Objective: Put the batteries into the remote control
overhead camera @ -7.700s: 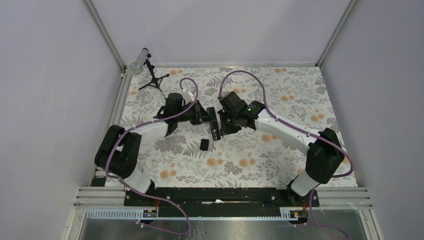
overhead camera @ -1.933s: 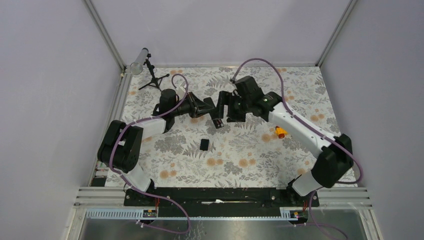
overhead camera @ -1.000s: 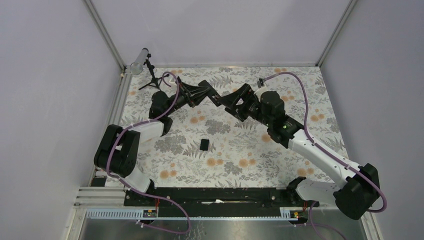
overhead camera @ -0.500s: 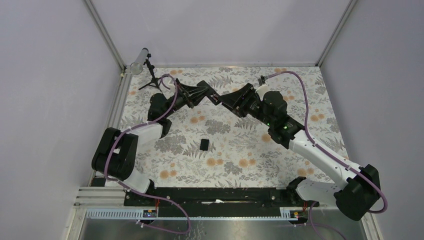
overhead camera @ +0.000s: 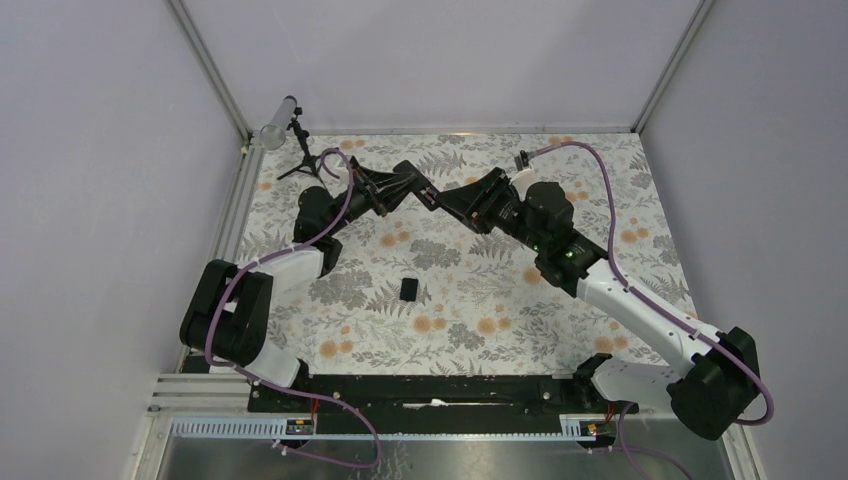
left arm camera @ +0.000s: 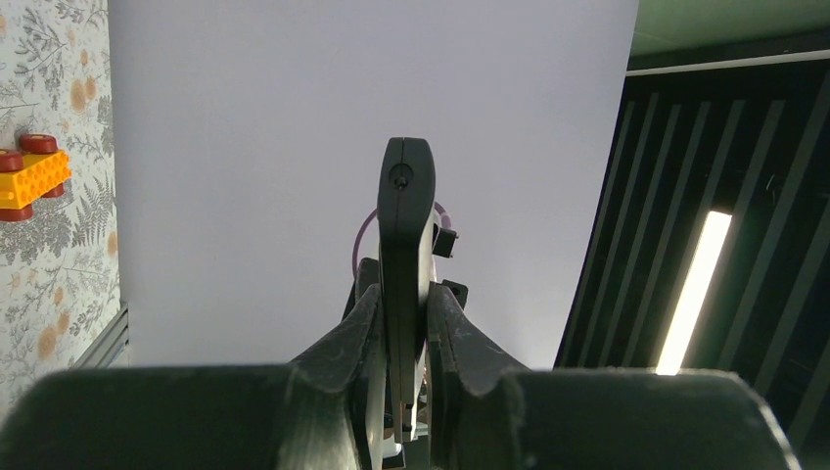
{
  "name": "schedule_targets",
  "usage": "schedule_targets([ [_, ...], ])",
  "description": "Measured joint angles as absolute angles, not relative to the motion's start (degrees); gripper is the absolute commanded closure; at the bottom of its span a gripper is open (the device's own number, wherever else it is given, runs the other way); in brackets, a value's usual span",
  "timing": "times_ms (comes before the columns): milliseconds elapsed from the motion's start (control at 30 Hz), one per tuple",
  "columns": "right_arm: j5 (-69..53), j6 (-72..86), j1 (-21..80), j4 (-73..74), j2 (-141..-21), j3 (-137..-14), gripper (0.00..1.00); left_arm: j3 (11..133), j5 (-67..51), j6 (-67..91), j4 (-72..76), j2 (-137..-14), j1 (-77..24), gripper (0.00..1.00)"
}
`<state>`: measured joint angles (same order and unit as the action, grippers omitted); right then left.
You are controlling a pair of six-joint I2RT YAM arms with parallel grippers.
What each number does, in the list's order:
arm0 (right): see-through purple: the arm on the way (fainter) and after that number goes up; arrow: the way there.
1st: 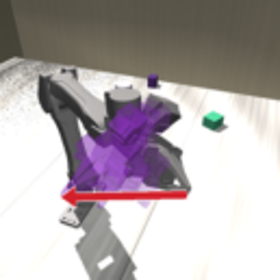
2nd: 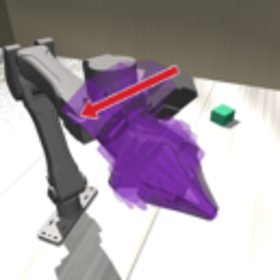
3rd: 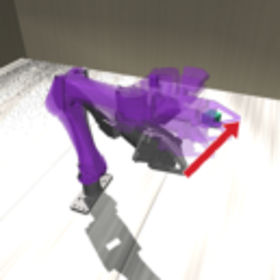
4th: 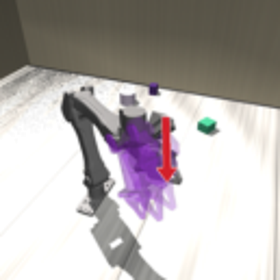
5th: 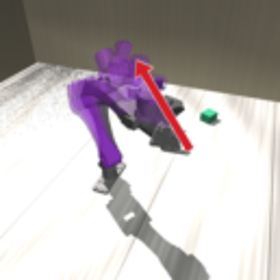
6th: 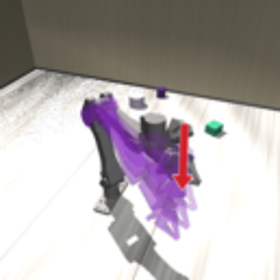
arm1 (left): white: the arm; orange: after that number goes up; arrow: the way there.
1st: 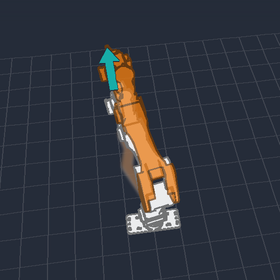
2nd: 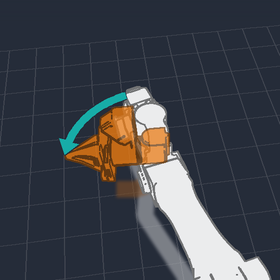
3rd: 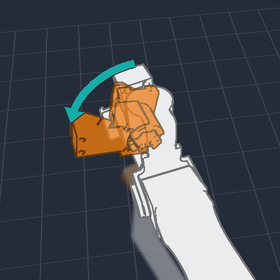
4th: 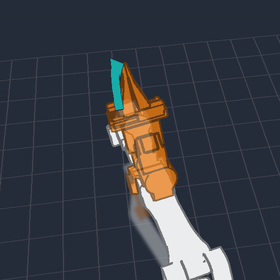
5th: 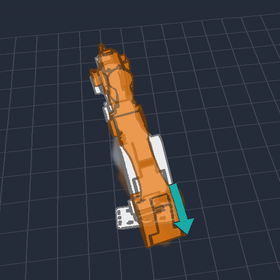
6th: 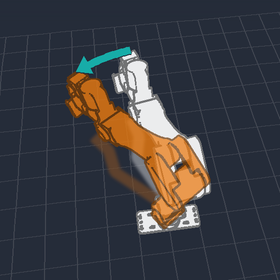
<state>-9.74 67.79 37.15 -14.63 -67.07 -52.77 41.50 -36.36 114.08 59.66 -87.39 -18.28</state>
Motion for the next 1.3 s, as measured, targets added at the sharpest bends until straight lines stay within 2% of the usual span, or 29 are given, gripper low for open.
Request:
schedule_targets([
  [300, -10.0, 68.5, 37.1, -13.4, -68.2, -53.5, 0.67, 41.5, -35.7, 114.1, 58.4, -87.4, -18.3, 1.00],
  [467, -10.1, 69.3, 36.9, -11.2, -69.1, -55.1, 0.77, 41.5, -35.2, 113.6, 57.8, -87.4, -18.3, 1.00],
  [733, -10.2, 68.6, 35.9, 2.0, -71.4, -60.4, 0.68, 43.7, -35.6, 102.8, 49.1, -85.8, -18.1, 1.00],
  [900, -12.7, 66.3, 35.7, 5.7, -75.6, -65.3, 0.67, 47.6, -36.4, 94.3, 43.1, -83.3, -17.8, 1.00],
  [1000, -13.1, 65.4, 35.6, 6.7, -76.5, -66.6, 0.55, 48.4, -36.9, 92.2, 42.1, -83.3, -17.5, 1.00],
  [1167, -12.6, 63.4, 35.6, 9.1, -76.3, -66.6, 0.16, 49.1, -38.9, 90.3, 40.5, -83.3, -17.5, 1.00],
  [1233, -12.1, 62.0, 35.6, 9.0, -75.5, -65.7, 0.08, 50.0, -40.2, 89.3, 39.9, -83.2, -17.3, 1.00],
  [1300, -11.6, 60.4, 35.5, 8.3, -73.7, -64.1, 0.06, 50.9, -41.5, 87.3, 38.8, -82.6, -17.0, 1.00],
])
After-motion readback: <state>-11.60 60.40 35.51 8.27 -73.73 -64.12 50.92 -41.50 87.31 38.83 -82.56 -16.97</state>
